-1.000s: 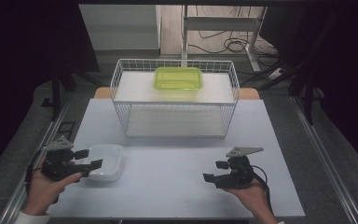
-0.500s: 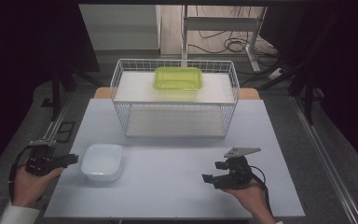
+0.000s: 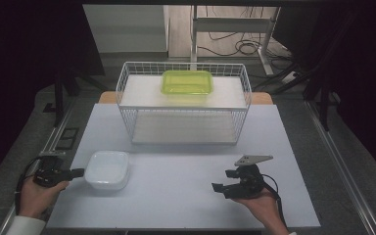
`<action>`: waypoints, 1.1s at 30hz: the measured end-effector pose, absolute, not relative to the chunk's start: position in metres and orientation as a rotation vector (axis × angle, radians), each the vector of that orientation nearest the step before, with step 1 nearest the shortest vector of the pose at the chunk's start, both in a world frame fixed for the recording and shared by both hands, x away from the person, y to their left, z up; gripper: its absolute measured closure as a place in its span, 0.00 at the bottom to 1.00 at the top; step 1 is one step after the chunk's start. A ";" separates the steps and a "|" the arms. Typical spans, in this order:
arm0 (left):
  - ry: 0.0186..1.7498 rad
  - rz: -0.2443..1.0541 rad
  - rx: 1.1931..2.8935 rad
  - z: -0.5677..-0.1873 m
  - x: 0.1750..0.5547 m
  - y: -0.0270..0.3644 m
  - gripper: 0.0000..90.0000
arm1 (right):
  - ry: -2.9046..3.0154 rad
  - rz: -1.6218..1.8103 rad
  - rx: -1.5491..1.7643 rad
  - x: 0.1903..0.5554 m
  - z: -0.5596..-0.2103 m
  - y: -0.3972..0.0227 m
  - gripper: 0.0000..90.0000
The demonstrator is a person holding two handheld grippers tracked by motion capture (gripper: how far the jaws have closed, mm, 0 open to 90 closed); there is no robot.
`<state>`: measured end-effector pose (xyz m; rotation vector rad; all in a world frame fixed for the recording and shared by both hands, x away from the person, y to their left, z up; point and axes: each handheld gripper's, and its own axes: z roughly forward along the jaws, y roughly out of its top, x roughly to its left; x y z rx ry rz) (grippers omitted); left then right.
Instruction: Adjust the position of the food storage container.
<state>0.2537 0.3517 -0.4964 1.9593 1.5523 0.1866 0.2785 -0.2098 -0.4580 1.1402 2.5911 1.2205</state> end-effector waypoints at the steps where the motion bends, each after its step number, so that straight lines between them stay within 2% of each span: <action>1: 1.549 0.177 1.963 -0.498 0.254 0.350 1.00 | 2.592 1.219 1.140 0.279 -0.458 -0.210 0.26; 16: 1.520 0.161 1.998 -0.501 0.258 0.333 1.00 | 2.599 1.219 1.128 0.278 -0.459 -0.209 0.26; 33: 1.426 0.122 2.076 -0.500 0.287 0.281 1.00 | 2.607 1.212 1.124 0.279 -0.460 -0.209 0.26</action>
